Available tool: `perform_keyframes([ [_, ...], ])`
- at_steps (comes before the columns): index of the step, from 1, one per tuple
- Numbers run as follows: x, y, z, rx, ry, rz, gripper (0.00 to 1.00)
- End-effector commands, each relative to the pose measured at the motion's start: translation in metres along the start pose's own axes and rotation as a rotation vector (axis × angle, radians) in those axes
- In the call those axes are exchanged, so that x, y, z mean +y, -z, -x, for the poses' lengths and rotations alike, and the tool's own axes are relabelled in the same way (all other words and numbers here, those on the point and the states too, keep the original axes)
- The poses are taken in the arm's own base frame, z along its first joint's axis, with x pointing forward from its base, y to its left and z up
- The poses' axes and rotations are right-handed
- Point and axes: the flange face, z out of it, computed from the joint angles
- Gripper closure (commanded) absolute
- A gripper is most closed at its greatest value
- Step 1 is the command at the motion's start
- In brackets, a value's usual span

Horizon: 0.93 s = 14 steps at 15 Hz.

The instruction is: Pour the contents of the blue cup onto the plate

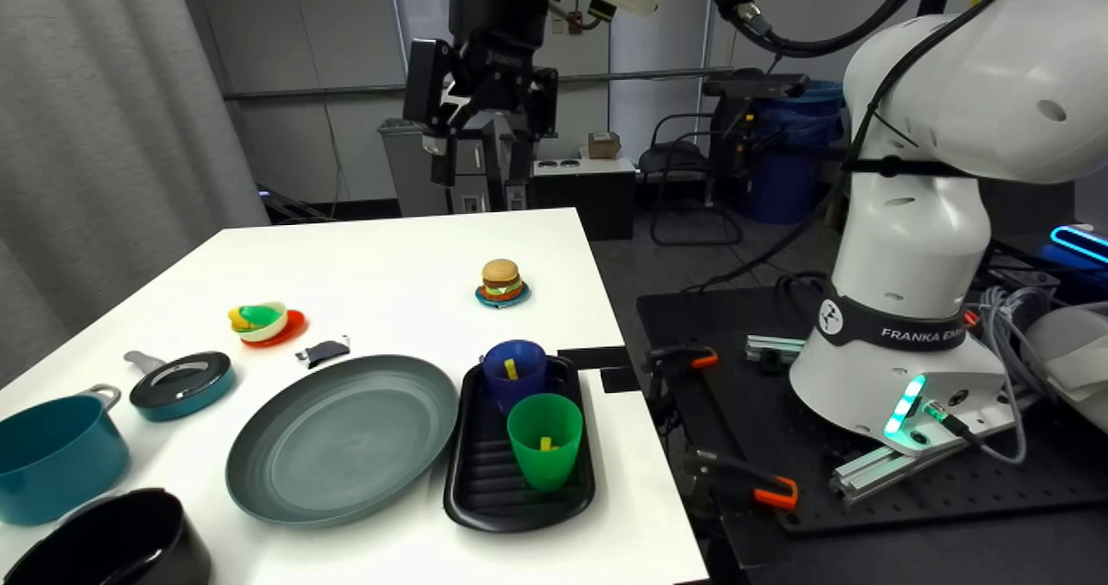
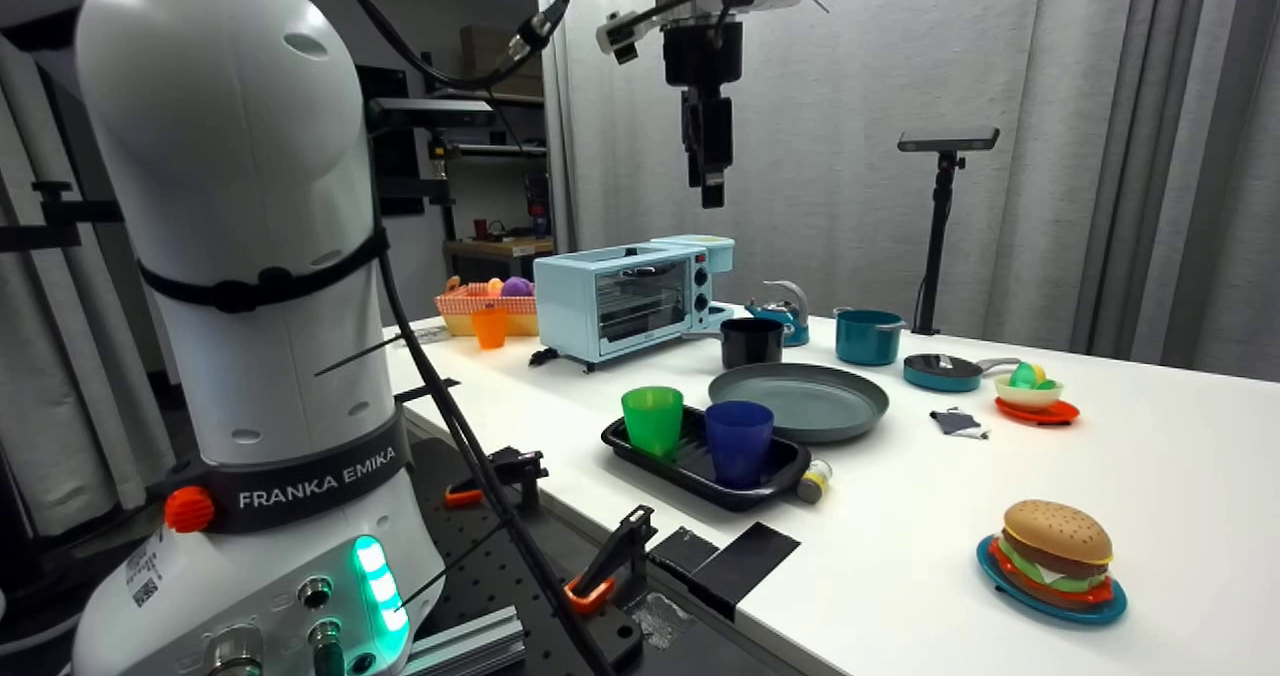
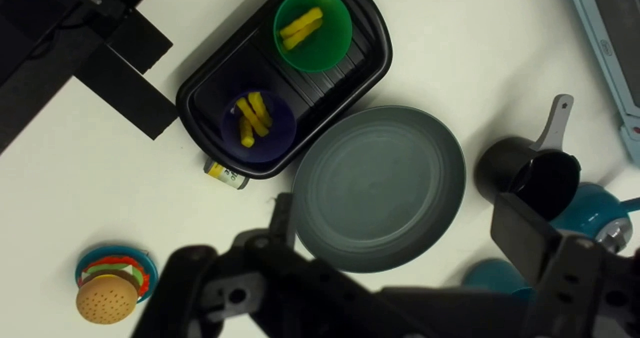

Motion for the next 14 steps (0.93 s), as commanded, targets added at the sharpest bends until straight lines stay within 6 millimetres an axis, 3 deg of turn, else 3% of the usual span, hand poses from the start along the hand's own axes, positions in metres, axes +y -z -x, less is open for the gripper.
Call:
perform_keyframes([
  [1,0.002,0.002,-0.006,-0.034,-0.089,-0.076,0.0],
  [14,-0.009,-0.01,-0.017,-0.18,-0.271,-0.249,0.0],
])
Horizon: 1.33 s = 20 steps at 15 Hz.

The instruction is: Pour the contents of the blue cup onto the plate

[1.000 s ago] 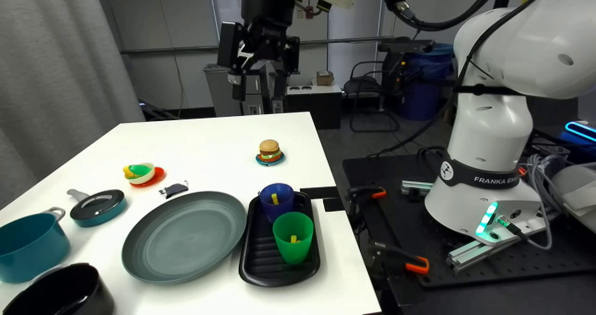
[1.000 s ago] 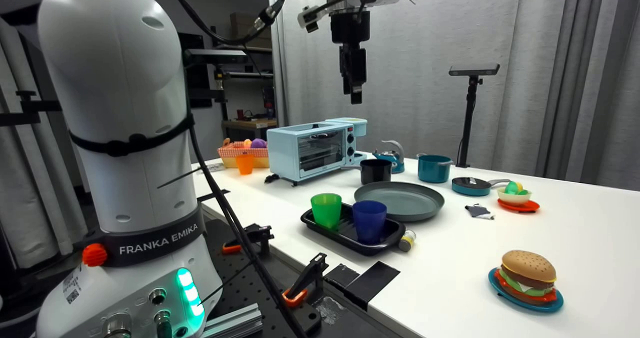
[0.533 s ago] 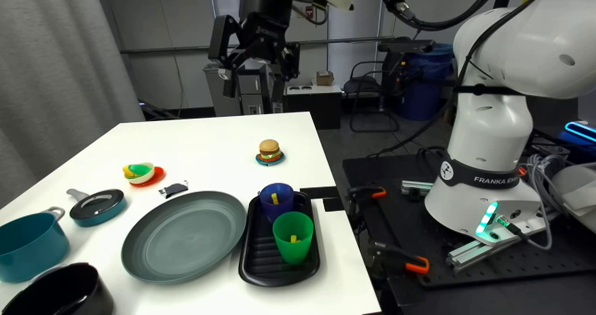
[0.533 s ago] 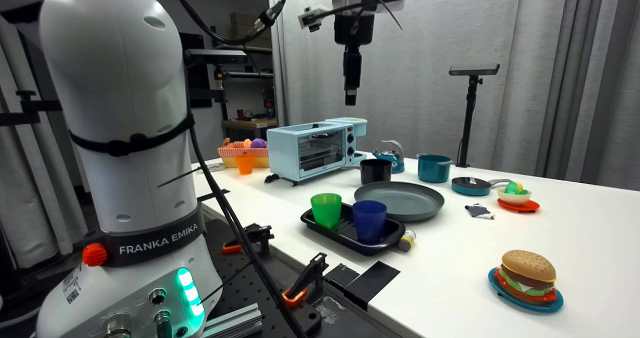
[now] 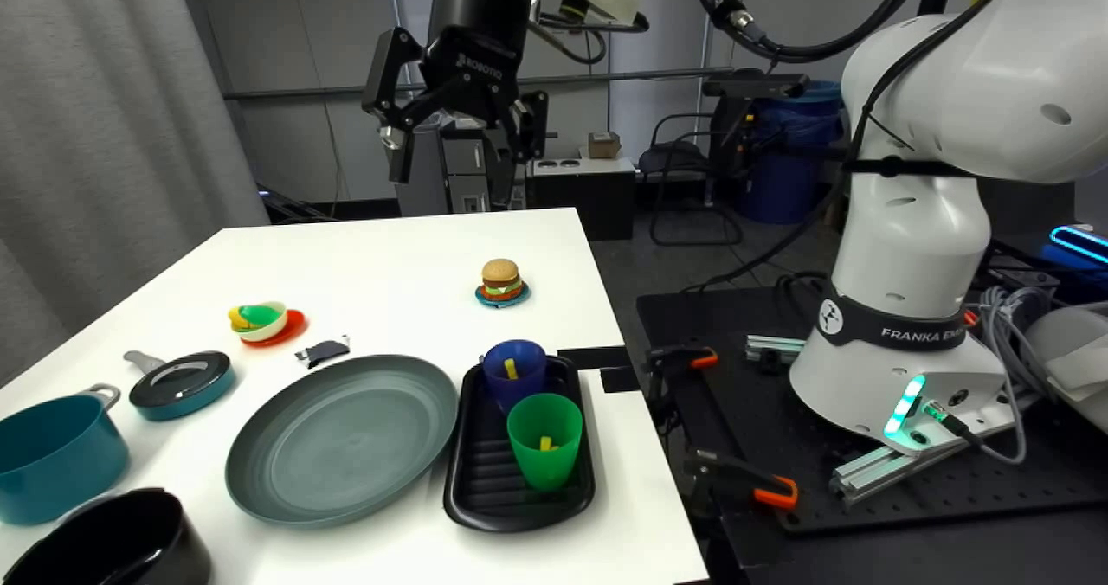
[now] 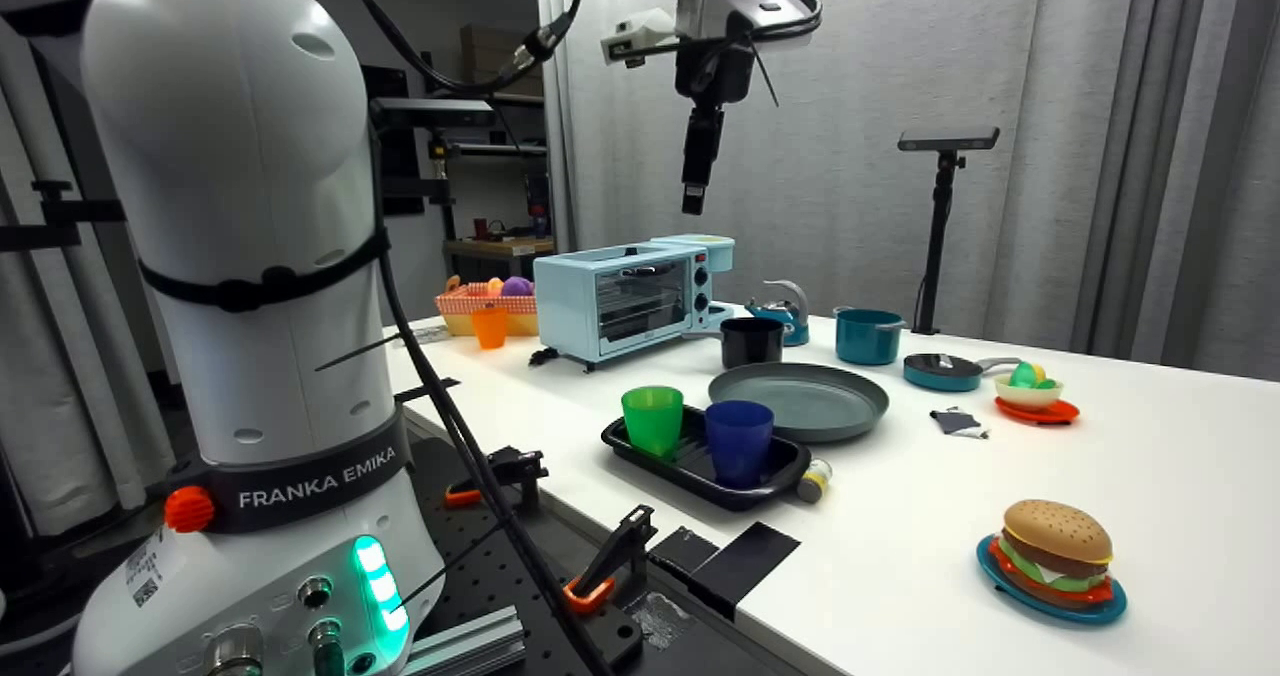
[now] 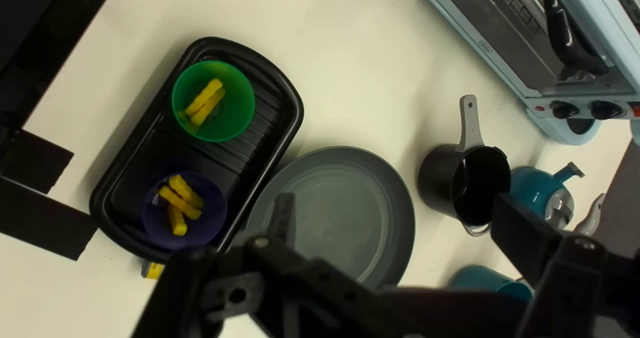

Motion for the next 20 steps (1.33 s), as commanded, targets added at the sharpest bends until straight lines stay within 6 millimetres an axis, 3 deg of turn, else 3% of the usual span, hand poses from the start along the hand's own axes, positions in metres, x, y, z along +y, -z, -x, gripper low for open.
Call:
perform_keyframes([
  [1,-0.01,0.003,0.003,-0.026,-0.031,-0.053,0.0],
  [2,-0.001,-0.001,0.0,-0.011,-0.015,-0.013,0.0],
  [13,-0.009,-0.001,-0.009,-0.053,-0.016,-0.054,0.0],
  [20,0.012,0.002,-0.034,-0.109,-0.107,-0.124,0.0],
])
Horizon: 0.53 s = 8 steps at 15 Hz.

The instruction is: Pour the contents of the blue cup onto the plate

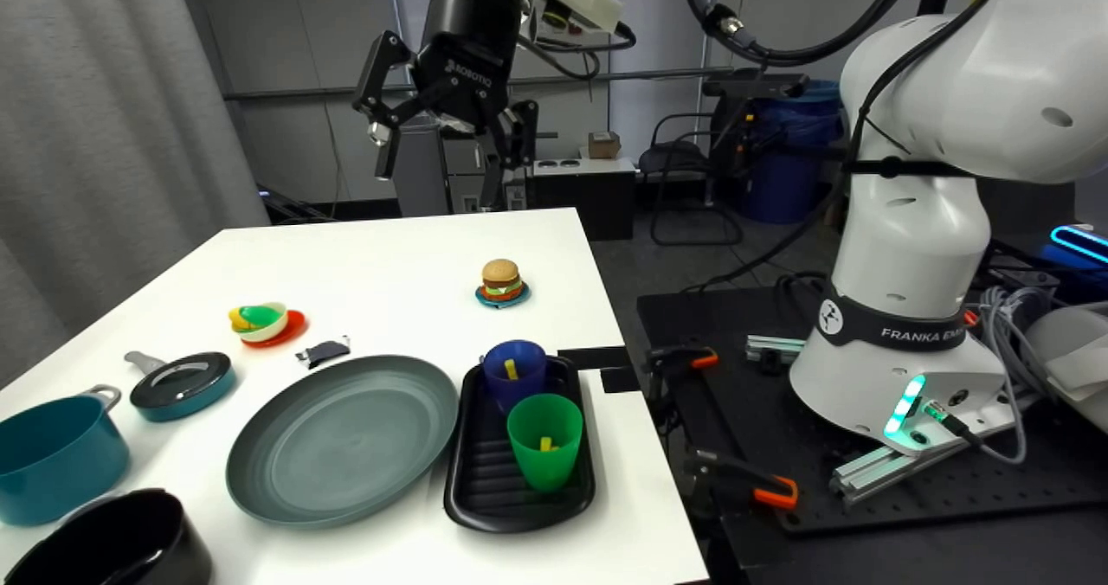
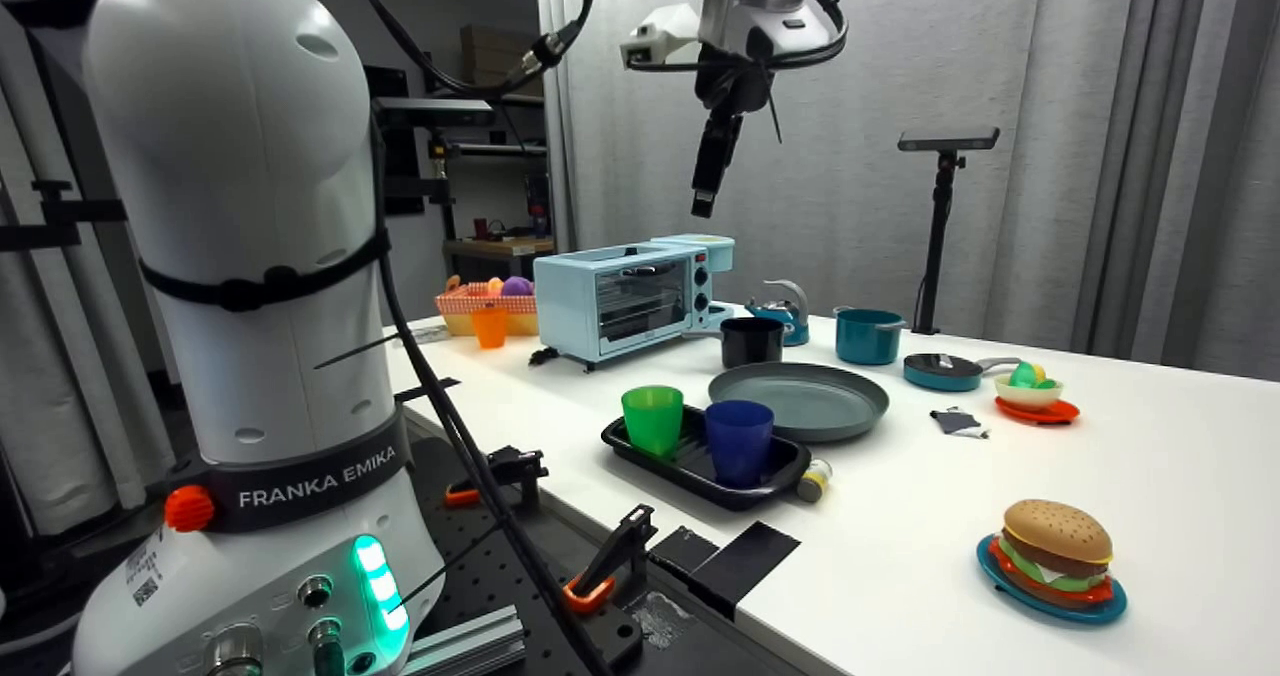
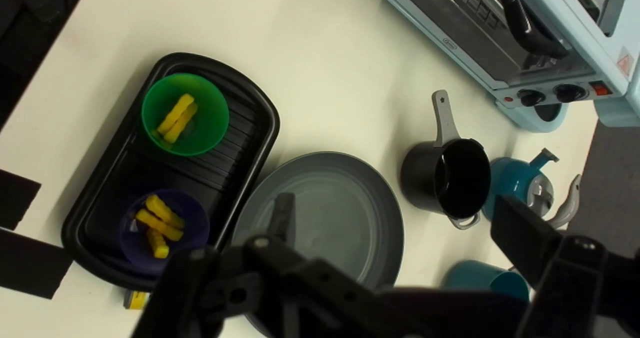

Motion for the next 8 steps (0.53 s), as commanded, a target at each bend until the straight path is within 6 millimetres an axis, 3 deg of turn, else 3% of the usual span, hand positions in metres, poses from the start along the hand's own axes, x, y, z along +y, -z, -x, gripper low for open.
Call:
perform_keyframes([
  [1,0.005,0.005,-0.015,-0.057,-0.042,-0.044,0.0],
  [8,0.036,0.005,-0.042,-0.122,-0.145,-0.048,0.0],
])
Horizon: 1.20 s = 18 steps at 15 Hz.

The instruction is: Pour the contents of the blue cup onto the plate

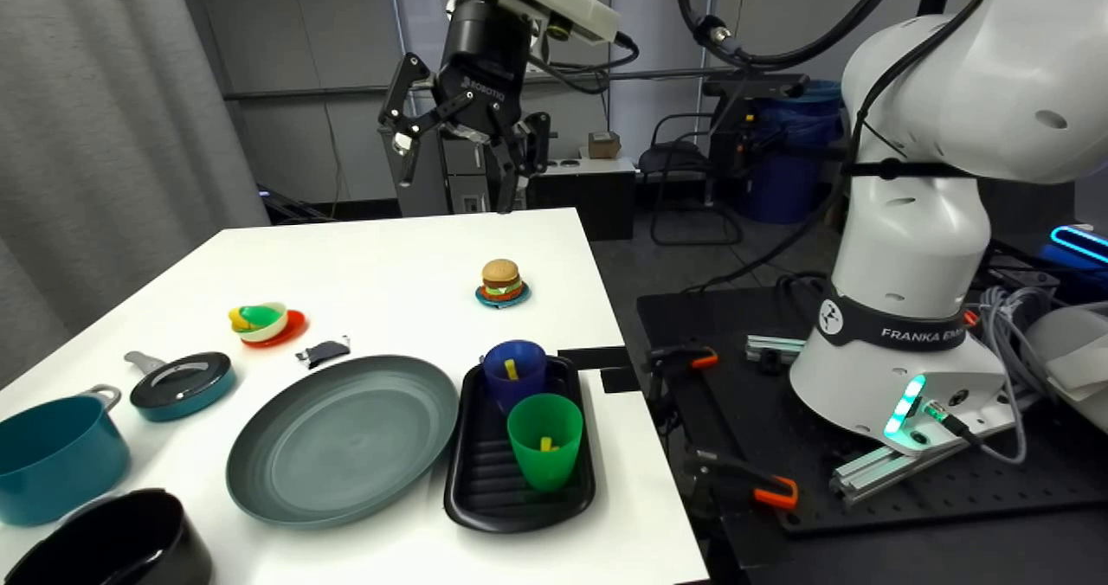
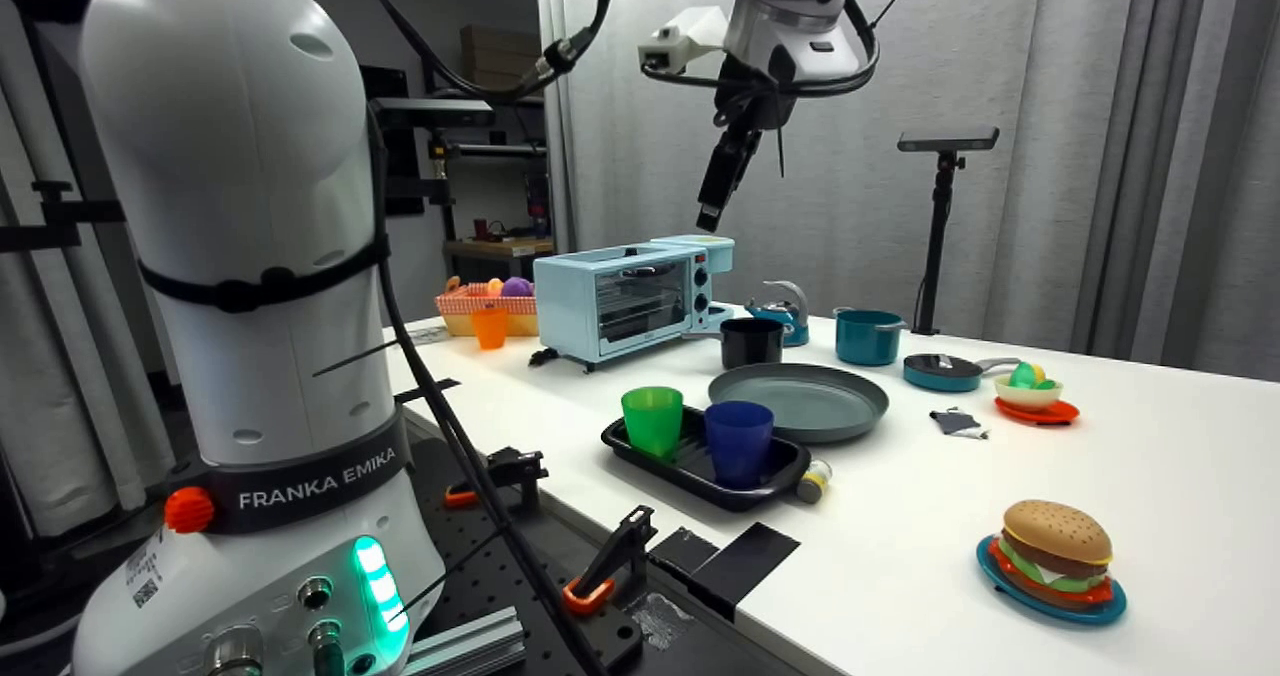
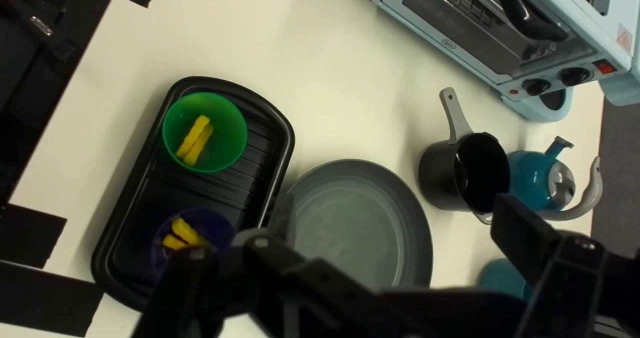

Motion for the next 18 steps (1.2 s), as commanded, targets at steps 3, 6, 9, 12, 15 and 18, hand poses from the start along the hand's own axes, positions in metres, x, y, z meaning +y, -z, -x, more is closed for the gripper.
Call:
perform_keyframes([
  [3,0.015,0.006,-0.026,-0.058,-0.066,-0.021,0.0],
  [6,0.024,0.003,-0.039,-0.083,-0.094,-0.024,0.0],
  [9,0.031,0.002,-0.052,-0.101,-0.12,-0.045,0.0],
  [12,0.037,0.002,-0.065,-0.117,-0.148,-0.076,0.0],
  [15,0.043,0.003,-0.073,-0.123,-0.17,-0.102,0.0],
  [18,0.042,0.005,-0.068,-0.084,-0.185,-0.123,0.0],
])
